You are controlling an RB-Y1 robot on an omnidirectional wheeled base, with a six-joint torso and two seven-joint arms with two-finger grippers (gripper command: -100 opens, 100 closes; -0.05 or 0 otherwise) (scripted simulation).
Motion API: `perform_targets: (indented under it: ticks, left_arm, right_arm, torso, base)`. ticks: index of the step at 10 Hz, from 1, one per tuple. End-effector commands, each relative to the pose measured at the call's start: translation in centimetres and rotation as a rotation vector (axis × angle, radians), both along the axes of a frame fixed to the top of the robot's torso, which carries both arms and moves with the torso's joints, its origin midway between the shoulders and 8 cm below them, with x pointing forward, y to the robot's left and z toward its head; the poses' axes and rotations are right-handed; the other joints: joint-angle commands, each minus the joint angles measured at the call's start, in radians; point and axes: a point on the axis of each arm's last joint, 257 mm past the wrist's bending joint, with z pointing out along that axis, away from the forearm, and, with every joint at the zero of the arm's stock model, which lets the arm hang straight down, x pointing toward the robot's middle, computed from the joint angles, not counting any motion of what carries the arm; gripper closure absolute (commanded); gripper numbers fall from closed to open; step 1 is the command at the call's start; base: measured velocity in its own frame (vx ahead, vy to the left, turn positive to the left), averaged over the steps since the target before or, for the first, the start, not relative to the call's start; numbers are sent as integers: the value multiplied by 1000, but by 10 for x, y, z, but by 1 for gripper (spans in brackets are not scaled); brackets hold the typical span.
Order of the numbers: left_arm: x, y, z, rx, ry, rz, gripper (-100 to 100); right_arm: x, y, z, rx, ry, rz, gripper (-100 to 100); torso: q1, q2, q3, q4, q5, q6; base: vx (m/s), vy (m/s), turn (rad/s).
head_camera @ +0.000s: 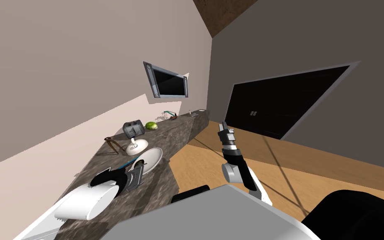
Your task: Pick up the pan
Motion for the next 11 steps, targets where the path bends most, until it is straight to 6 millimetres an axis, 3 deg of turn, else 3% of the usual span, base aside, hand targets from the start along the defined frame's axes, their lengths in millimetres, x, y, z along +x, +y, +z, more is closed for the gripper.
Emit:
perform_targets:
  ticks: [1,4,5,9,10,11]
  left_arm:
    - [4,3,-6,0,-3,5,-100]
    - [5,5,-12,1,-3,10,-100]
    - [5,5,-12,1,-4,10,100]
    - [2,5,-14,-1,5,13,100]
    - [2,5,-15,-1,5,13,0]
    - [3,2,-5,0,-3,3,100]
  right_arm:
    - [0,0,0,0,0,0,0]
    - [0,0,0,0,0,0,0]
    - [0,0,0,0,0,0,0]
    - [0,0,0,0,0,0,0]
    - [0,0,0,0,0,0,0]
    - [0,0,0,0,0,0,0]
  torso:
    - [0,0,0,0,0,0]
    - [0,0,0,0,0,0]
    - [0,0,0,0,0,0]
    - [-1,0,1,2,-1,1]
    - [-1,0,1,2,-2,1]
    - [-1,0,1,2,-2,1]
  base:
    - [7,-6,-55]
    - [5,-5,-21]
    - [0,0,0]
    - [-1,0,4]
    - [0,0,0]
    - [-2,5,52]
